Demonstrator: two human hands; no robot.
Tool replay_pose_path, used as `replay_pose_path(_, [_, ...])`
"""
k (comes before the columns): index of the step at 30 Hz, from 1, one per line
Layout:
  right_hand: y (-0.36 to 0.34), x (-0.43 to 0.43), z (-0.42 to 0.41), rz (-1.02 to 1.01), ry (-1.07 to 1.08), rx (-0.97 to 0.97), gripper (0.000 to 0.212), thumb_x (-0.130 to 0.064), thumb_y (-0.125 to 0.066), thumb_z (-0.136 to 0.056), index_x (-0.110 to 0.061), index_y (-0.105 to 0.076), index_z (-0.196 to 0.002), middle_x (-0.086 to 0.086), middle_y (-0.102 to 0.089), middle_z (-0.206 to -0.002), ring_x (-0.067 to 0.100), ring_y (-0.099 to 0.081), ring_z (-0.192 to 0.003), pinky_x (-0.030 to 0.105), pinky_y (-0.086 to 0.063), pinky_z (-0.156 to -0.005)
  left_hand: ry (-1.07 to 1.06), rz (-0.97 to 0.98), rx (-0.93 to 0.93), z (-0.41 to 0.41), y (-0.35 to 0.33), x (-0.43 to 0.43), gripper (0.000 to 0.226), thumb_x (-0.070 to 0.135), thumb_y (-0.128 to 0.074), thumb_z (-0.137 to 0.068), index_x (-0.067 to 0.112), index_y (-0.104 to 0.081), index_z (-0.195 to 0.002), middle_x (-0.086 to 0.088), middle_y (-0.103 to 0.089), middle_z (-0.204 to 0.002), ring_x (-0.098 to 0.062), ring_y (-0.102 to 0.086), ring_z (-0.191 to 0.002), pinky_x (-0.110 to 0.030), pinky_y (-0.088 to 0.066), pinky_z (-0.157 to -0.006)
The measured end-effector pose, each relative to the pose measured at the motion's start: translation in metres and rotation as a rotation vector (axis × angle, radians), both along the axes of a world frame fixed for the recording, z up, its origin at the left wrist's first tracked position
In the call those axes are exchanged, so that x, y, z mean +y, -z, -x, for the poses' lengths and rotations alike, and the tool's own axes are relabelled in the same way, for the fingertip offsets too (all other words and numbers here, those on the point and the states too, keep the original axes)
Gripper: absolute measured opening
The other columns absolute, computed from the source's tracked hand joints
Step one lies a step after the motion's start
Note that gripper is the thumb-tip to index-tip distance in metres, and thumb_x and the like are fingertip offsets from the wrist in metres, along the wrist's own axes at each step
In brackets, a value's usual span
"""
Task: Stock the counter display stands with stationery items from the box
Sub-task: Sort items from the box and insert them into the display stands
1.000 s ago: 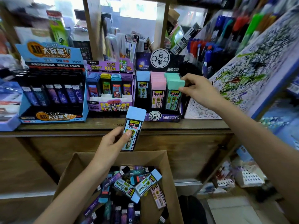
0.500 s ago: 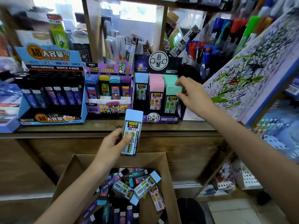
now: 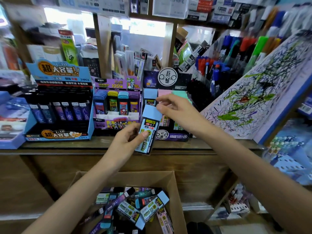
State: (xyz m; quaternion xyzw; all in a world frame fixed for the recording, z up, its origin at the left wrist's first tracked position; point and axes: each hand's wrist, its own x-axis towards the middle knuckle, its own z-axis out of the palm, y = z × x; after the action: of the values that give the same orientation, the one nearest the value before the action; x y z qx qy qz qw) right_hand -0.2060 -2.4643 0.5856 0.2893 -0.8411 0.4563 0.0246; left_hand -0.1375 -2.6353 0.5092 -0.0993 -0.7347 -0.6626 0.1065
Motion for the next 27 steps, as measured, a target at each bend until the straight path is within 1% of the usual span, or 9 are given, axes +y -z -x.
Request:
replay_pose_path(3, [-0.017,-0.016,0.008,0.069,-0.002,0.027,0.009,-0.011,-0.057,-0.092,-0.013,-0.064,-0.097,-0.004,-0.062,-0.088,0.007,-0.057,-0.078,0.023,-0.045,-0.074,0.015,0.102,0.056,0.014,-0.018,-0.012,0.014,0.029,-0.057,-0.086,0.026,-0.061,-0.1,0.002,-0.07,-0.099,-0.008,-0.066,-0.09,-0.022,-0.056,-0.075])
replay_pose_path(6, [-0.036,-0.024,0.024,0.084,0.078,0.128,0.009,-0.01,-0.059,-0.091,-0.01,-0.067,-0.094,-0.007,-0.061,-0.078,0.002,-0.053,-0.069,0.019,-0.045,-0.07,-0.055,0.265,0.08,0.033,-0.025,-0.034,0.028,0.043,-0.058,-0.08,0.028,-0.058,-0.104,0.004,-0.065,-0.107,-0.011,-0.062,-0.098,-0.028,-0.053,-0.084])
replay_pose_path(8, [-0.045,-0.028,0.037,0.079,0.153,0.226,0.01,-0.011,-0.058,-0.091,-0.009,-0.067,-0.096,-0.005,-0.062,-0.085,0.003,-0.054,-0.075,0.014,-0.044,-0.071,-0.171,0.475,0.11,0.048,-0.02,-0.048,0.038,0.044,-0.062,-0.081,0.025,-0.055,-0.113,0.006,-0.057,-0.116,-0.012,-0.054,-0.11,-0.032,-0.047,-0.092])
replay_pose_path(10, [-0.048,-0.032,0.048,0.053,0.208,0.298,0.012,-0.012,-0.058,-0.091,-0.009,-0.067,-0.097,-0.003,-0.063,-0.09,0.004,-0.053,-0.078,0.008,-0.042,-0.07,-0.286,0.752,0.152,0.062,-0.01,-0.058,0.046,0.039,-0.065,-0.084,0.017,-0.053,-0.122,-0.001,-0.053,-0.12,-0.019,-0.047,-0.116,-0.034,-0.04,-0.096])
replay_pose_path(13, [-0.042,-0.038,0.064,-0.073,0.245,0.378,0.015,-0.012,-0.057,-0.092,-0.006,-0.067,-0.102,0.006,-0.067,-0.098,0.016,-0.058,-0.088,0.025,-0.047,-0.082,-0.324,1.01,0.147,0.076,0.009,-0.064,0.051,0.043,-0.062,-0.085,0.015,-0.051,-0.127,-0.005,-0.054,-0.125,-0.024,-0.046,-0.117,-0.036,-0.036,-0.096])
replay_pose_path(15, [-0.034,-0.04,0.074,-0.192,0.217,0.43,0.018,-0.013,-0.056,-0.093,-0.004,-0.066,-0.105,0.011,-0.067,-0.102,0.023,-0.059,-0.095,0.037,-0.046,-0.087,-0.328,1.053,0.137,0.079,0.022,-0.067,0.049,0.046,-0.059,-0.087,0.02,-0.049,-0.127,-0.001,-0.052,-0.127,-0.022,-0.044,-0.12,-0.035,-0.033,-0.098])
replay_pose_path(17, [-0.026,-0.041,0.082,-0.292,0.178,0.493,0.02,-0.014,-0.054,-0.094,-0.004,-0.066,-0.107,0.012,-0.068,-0.103,0.027,-0.059,-0.097,0.039,-0.045,-0.087,-0.377,1.057,0.19,0.08,0.031,-0.069,0.042,0.045,-0.056,-0.089,0.023,-0.05,-0.124,0.002,-0.052,-0.124,-0.021,-0.045,-0.119,-0.033,-0.032,-0.096])
replay_pose_path(22, [-0.01,-0.046,0.096,-0.376,0.146,0.555,0.019,-0.016,-0.054,-0.093,-0.006,-0.067,-0.103,0.011,-0.068,-0.101,0.028,-0.06,-0.096,0.037,-0.044,-0.083,-0.42,1.062,0.319,0.079,0.044,-0.072,0.036,0.036,-0.057,-0.091,0.021,-0.053,-0.124,0.003,-0.057,-0.122,-0.021,-0.051,-0.115,-0.033,-0.034,-0.094])
replay_pose_path(27, [-0.007,-0.048,0.098,-0.29,0.158,0.501,0.015,-0.014,-0.06,-0.089,-0.007,-0.07,-0.099,0.008,-0.071,-0.096,0.023,-0.062,-0.091,0.029,-0.042,-0.081,-0.408,1.037,0.326,0.08,0.047,-0.075,0.038,0.039,-0.055,-0.091,0.022,-0.053,-0.125,0.004,-0.057,-0.123,-0.019,-0.05,-0.116,-0.032,-0.032,-0.097])
